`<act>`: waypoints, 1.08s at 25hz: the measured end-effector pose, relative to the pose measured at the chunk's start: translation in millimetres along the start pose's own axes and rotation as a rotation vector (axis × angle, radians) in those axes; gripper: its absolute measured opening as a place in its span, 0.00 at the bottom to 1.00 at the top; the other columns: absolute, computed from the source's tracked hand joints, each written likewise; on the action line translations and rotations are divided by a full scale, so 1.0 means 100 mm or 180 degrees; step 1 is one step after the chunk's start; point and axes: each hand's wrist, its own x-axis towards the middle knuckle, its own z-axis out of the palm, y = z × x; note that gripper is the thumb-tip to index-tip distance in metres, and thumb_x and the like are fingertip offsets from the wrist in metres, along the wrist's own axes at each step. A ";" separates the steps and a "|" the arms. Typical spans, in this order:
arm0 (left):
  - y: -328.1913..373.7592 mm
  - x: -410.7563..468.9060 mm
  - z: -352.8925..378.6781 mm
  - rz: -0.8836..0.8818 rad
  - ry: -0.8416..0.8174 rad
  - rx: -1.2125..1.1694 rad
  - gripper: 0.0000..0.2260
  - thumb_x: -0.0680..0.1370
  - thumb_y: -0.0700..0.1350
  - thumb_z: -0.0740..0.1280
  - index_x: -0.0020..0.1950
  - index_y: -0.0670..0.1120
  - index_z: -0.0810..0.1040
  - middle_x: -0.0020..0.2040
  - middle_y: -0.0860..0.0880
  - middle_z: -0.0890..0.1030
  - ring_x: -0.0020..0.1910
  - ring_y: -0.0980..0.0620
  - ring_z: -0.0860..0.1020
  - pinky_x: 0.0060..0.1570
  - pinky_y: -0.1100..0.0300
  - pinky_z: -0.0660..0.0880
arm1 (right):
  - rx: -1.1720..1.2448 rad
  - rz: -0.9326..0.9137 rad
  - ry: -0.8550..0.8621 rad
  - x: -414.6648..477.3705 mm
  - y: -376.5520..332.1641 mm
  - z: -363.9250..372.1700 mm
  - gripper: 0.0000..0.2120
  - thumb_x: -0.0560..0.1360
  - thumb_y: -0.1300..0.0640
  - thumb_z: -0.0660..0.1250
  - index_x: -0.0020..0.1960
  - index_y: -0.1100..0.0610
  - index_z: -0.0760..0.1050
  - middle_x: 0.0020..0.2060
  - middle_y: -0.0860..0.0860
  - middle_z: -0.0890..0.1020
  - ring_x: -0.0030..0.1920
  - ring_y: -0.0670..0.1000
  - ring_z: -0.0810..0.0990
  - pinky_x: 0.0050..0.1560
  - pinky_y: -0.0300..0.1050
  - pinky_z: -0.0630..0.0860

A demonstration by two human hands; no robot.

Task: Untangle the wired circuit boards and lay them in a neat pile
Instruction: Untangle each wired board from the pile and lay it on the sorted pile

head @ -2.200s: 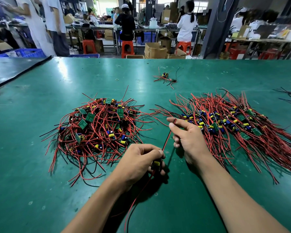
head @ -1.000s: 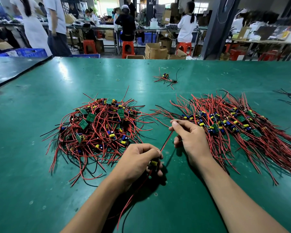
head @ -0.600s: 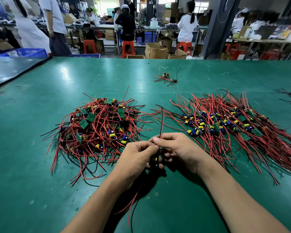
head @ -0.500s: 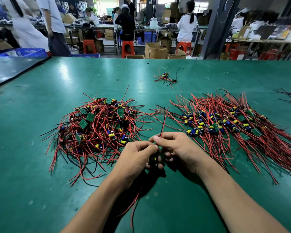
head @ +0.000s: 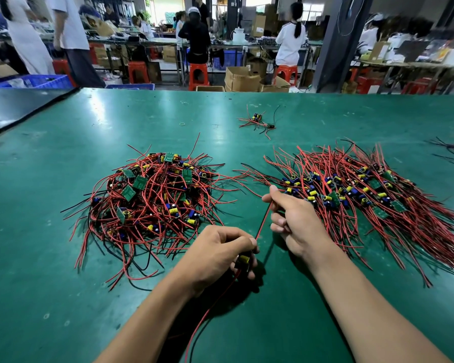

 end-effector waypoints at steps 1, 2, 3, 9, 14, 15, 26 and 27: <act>0.00 0.00 0.00 0.0004 0.0005 0.0001 0.08 0.79 0.38 0.65 0.41 0.40 0.80 0.31 0.43 0.80 0.27 0.48 0.79 0.27 0.64 0.73 | 0.0221 0.0183 -0.0021 0.00 -0.02 0.00 0.14 0.80 0.53 0.66 0.40 0.62 0.78 0.26 0.47 0.69 0.19 0.42 0.61 0.18 0.34 0.57; 0.00 0.00 0.00 0.0015 0.0012 0.0002 0.08 0.79 0.38 0.65 0.41 0.40 0.80 0.31 0.43 0.80 0.27 0.48 0.79 0.27 0.64 0.73 | 0.0482 0.0385 -0.0083 -0.01 -0.04 0.01 0.15 0.81 0.53 0.65 0.39 0.61 0.76 0.26 0.48 0.68 0.18 0.42 0.60 0.17 0.34 0.56; -0.01 0.00 0.00 0.0031 0.0018 0.0002 0.08 0.79 0.38 0.66 0.40 0.40 0.80 0.31 0.43 0.80 0.27 0.48 0.79 0.27 0.64 0.73 | 0.0745 0.0586 -0.0169 -0.02 -0.07 0.01 0.15 0.81 0.53 0.65 0.39 0.61 0.75 0.26 0.48 0.67 0.17 0.42 0.59 0.16 0.33 0.56; -0.05 0.03 -0.02 0.0101 0.0039 0.0011 0.08 0.79 0.38 0.66 0.41 0.39 0.80 0.31 0.43 0.80 0.27 0.48 0.79 0.25 0.65 0.72 | 0.1226 0.0815 -0.0352 -0.04 -0.12 -0.01 0.19 0.80 0.54 0.65 0.32 0.61 0.77 0.29 0.48 0.66 0.17 0.41 0.59 0.16 0.33 0.56; -0.11 0.08 0.00 0.0126 0.0282 -0.0176 0.10 0.80 0.43 0.65 0.45 0.38 0.80 0.34 0.42 0.81 0.30 0.48 0.81 0.26 0.66 0.73 | -0.0269 -0.0156 -0.0057 -0.05 -0.08 -0.02 0.20 0.72 0.42 0.72 0.49 0.61 0.82 0.36 0.49 0.72 0.23 0.44 0.62 0.22 0.35 0.60; -0.11 0.10 0.00 0.0131 0.0345 -0.0312 0.13 0.81 0.45 0.64 0.48 0.36 0.80 0.36 0.41 0.82 0.32 0.47 0.82 0.28 0.65 0.75 | -0.0389 -0.0189 -0.0046 -0.04 -0.07 -0.02 0.25 0.69 0.38 0.72 0.51 0.60 0.82 0.37 0.49 0.73 0.23 0.44 0.63 0.22 0.36 0.61; -0.07 0.18 -0.04 0.0035 0.0497 -0.1209 0.28 0.77 0.65 0.54 0.56 0.46 0.81 0.51 0.44 0.86 0.45 0.51 0.85 0.39 0.61 0.80 | -0.1980 -0.0929 -0.0683 -0.22 0.13 0.11 0.23 0.68 0.37 0.76 0.57 0.46 0.80 0.39 0.47 0.76 0.30 0.43 0.71 0.33 0.39 0.70; -0.06 0.18 -0.05 0.0031 0.0507 -0.1289 0.28 0.77 0.66 0.54 0.60 0.48 0.80 0.53 0.45 0.85 0.48 0.51 0.85 0.40 0.62 0.80 | -0.2329 -0.1239 -0.0693 -0.23 0.18 0.14 0.25 0.68 0.42 0.78 0.62 0.46 0.78 0.42 0.47 0.76 0.31 0.41 0.71 0.36 0.36 0.71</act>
